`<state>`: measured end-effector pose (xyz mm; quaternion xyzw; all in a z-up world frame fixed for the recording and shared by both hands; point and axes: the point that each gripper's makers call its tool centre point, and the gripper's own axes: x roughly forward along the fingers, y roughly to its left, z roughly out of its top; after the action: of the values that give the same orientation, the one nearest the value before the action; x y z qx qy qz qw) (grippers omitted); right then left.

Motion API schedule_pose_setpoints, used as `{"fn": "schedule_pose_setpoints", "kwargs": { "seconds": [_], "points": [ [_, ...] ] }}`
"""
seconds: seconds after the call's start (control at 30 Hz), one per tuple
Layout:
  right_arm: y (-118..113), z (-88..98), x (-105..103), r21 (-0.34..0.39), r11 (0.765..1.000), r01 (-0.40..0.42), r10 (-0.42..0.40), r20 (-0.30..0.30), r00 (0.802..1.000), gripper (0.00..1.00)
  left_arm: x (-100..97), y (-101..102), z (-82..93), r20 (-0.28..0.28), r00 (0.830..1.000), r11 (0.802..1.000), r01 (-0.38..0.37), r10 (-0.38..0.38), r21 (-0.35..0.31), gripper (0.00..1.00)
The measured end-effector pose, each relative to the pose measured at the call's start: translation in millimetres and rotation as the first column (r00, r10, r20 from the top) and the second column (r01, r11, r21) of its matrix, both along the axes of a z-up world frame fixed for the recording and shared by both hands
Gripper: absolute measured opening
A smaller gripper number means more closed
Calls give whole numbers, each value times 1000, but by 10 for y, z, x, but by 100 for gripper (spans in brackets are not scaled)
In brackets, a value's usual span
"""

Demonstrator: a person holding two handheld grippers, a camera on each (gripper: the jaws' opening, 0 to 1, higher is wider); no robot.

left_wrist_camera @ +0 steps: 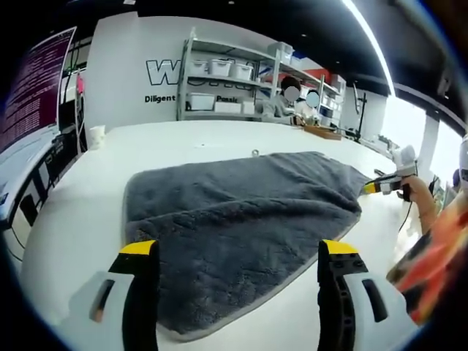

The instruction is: Open the folded towel by lifting each exposed corner and separating the folded layers until the towel lies flat within the target outline without major curled edges

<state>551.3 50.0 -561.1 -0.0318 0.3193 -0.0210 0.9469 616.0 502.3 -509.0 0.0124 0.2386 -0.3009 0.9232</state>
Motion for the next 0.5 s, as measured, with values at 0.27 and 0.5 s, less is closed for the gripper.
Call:
{"fn": "schedule_pose_setpoints", "kwargs": {
  "seconds": [0.27, 0.5],
  "points": [
    [-1, -11, -23, 13, 1000, -22, 22, -9, 1000, 12, 5, 25, -7, -4, 1000, 1000, -10, 10, 4, 88],
    [-47, -10, -143, 0, 998, -56, 56, -37, 998, 12, 10, 23, -14, -7, 1000, 1000, -9, 9, 8, 88]
  ]
}}
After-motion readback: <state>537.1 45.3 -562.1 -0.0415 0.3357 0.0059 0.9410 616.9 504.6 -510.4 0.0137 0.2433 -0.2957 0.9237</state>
